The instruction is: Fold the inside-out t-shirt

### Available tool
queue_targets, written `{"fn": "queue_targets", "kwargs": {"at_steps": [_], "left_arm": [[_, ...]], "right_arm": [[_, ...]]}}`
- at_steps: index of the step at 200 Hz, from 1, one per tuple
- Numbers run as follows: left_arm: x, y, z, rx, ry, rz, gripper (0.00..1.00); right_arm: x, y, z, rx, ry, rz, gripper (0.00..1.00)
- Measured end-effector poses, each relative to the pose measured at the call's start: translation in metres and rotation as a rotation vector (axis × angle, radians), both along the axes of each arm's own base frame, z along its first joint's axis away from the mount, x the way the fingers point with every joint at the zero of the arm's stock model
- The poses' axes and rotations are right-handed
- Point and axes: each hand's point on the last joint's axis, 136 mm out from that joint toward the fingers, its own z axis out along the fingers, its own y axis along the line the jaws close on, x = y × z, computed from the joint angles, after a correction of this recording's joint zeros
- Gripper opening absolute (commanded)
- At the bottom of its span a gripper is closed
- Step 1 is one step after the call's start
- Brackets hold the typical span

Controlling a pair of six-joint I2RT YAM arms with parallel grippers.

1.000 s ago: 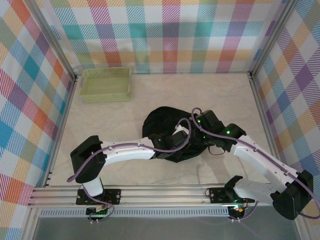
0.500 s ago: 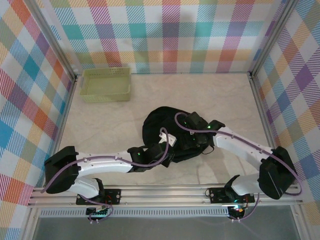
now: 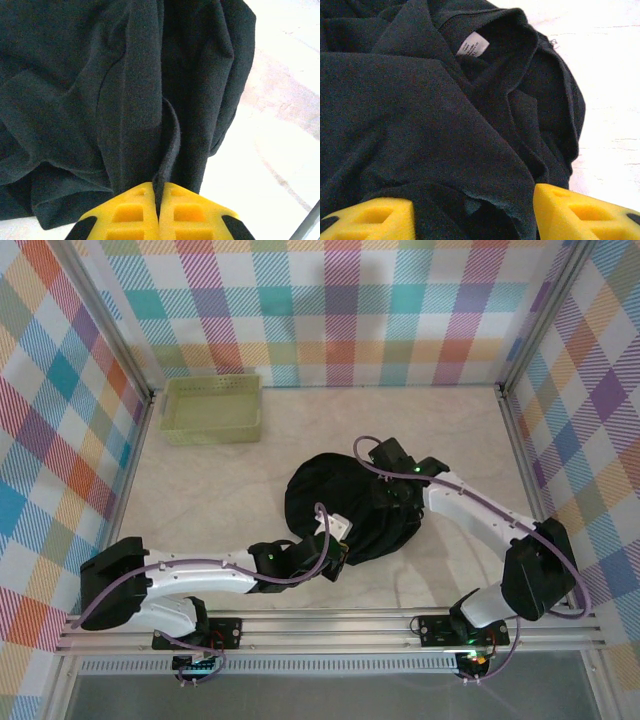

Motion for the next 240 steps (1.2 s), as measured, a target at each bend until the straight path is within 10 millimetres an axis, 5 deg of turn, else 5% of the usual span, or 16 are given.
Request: {"fn": "queue_targets", "kwargs": {"at_steps": [32, 63, 94, 143, 240], "left_arm": [[0.002, 0.002, 0.001, 0.002, -0.012, 0.013, 0.00], [0.005, 0.003, 0.003, -0.001, -0.026, 0.028, 0.00], [0.007, 0.003, 0.004, -0.009, -0.034, 0.040, 0.00], [0.007, 0.005, 0.001, -0.006, -0.030, 0.046, 0.00], [0.007, 0.006, 0.000, -0.001, -0.032, 0.049, 0.00]], "right_arm": [[-0.018, 0.016, 0.013, 0.029, -0.010, 0.110, 0.45], [-0.063, 0.051, 0.034, 0.138, -0.008, 0.306, 0.36], [-0.083, 0.061, 0.013, 0.164, 0.091, 0.369, 0.31], [-0.071, 0.062, -0.027, 0.064, 0.157, 0.352, 0.37], [-0.028, 0.056, -0.045, -0.157, 0.063, 0.385, 0.51]]}}
